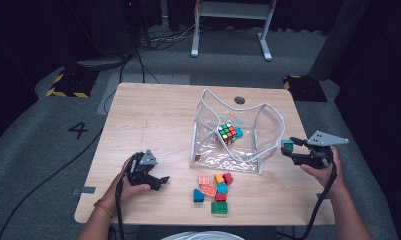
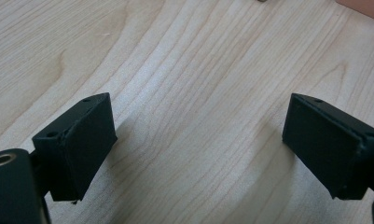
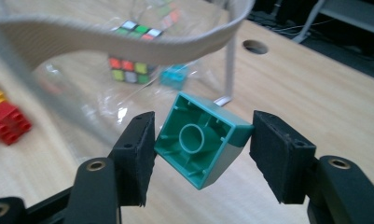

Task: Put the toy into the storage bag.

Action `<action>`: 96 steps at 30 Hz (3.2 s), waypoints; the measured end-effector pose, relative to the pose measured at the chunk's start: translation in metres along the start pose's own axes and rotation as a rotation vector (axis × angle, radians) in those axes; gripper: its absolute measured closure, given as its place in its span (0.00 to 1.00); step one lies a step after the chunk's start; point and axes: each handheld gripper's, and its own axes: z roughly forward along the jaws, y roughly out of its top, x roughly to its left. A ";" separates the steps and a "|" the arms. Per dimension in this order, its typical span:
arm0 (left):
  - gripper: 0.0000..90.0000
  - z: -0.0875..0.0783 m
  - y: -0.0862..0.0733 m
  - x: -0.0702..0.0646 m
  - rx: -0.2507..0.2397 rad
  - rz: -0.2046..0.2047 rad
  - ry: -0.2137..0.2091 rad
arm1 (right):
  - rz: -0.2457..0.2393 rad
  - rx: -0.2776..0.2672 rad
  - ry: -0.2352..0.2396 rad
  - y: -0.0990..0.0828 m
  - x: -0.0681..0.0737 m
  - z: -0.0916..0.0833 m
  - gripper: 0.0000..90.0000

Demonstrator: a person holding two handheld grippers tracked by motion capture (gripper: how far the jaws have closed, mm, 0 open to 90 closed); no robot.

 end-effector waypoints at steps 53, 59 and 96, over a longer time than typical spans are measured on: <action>0.11 0.000 0.000 0.000 0.001 0.002 -0.001 | -0.161 -0.054 0.222 0.133 0.026 0.032 0.46; 0.11 0.000 0.000 0.000 0.000 0.002 -0.001 | -0.234 0.027 0.232 0.138 0.033 0.047 0.46; 0.11 0.000 0.000 0.000 0.000 0.001 -0.002 | -0.470 0.669 0.163 0.152 0.034 0.111 0.46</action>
